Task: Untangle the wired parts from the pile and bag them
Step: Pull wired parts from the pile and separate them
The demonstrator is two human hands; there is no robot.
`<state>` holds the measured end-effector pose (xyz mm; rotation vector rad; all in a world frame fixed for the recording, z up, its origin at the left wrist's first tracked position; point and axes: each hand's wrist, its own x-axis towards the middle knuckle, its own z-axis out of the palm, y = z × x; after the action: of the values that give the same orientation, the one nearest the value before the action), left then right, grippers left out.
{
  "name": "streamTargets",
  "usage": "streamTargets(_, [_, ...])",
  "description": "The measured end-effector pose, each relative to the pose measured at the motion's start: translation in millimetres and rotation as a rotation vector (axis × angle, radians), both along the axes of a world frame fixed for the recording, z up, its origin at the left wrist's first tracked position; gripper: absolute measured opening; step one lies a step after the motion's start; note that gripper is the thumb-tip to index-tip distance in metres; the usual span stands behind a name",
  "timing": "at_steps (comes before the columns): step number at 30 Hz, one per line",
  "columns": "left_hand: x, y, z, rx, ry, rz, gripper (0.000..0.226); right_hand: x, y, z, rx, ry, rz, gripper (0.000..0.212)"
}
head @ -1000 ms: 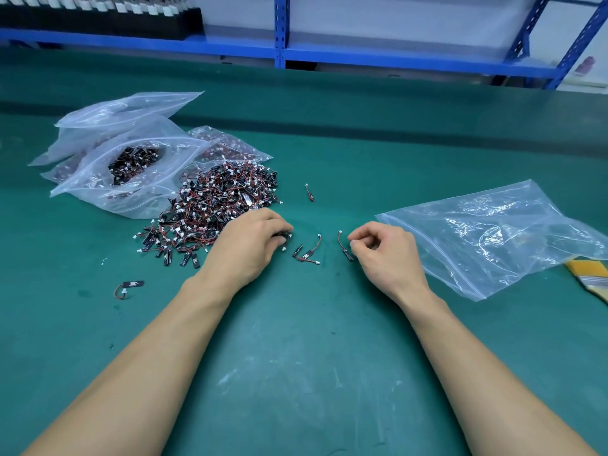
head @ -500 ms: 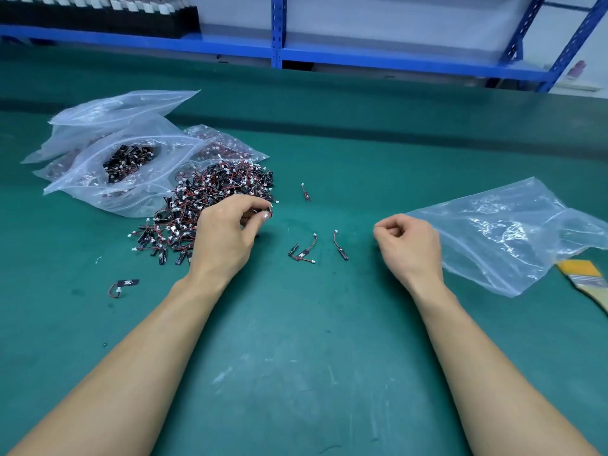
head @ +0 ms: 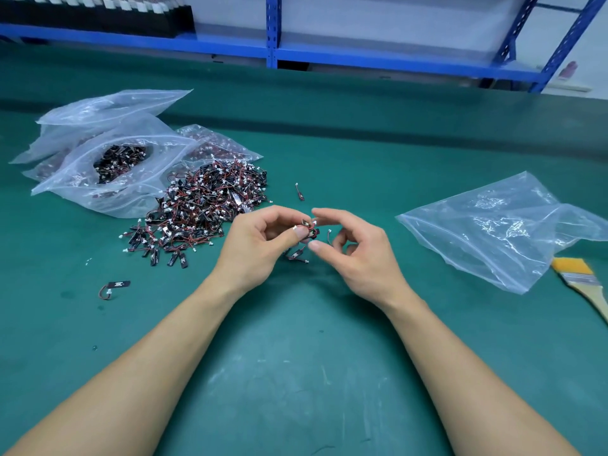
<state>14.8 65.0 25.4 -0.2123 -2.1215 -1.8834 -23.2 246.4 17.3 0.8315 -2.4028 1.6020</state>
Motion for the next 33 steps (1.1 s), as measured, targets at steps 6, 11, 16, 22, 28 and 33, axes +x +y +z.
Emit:
streamTargets(6, [-0.5,2.6,-4.7,0.088,-0.029,-0.028,0.021,1.6,0.1,5.2,-0.089,-0.086,-0.016,0.011])
streamTargets(11, [-1.1,2.1,-7.0,0.101,-0.024,-0.022,0.023,3.5,-0.5,7.1,-0.152,-0.168,-0.026,0.018])
streamTargets(16, [-0.9,2.2,-8.3,0.124,-0.047,0.003,0.023,3.8,0.0,10.1,-0.207,-0.232,-0.011,0.025])
streamTargets(22, [1.7,2.2,-5.2,0.119,-0.049,0.022,0.019,2.3,0.4,9.6,-0.197,-0.253,-0.026,0.024])
streamTargets(28, [2.0,1.5,-2.1,0.075,-0.029,0.043,0.008,-0.4,3.4,9.6,-0.170,-0.216,-0.054,0.022])
streamTargets(33, [1.3,0.6,0.1,0.179,0.000,0.086,0.009,-5.0,11.9,11.8,-0.183,-0.193,-0.089,0.026])
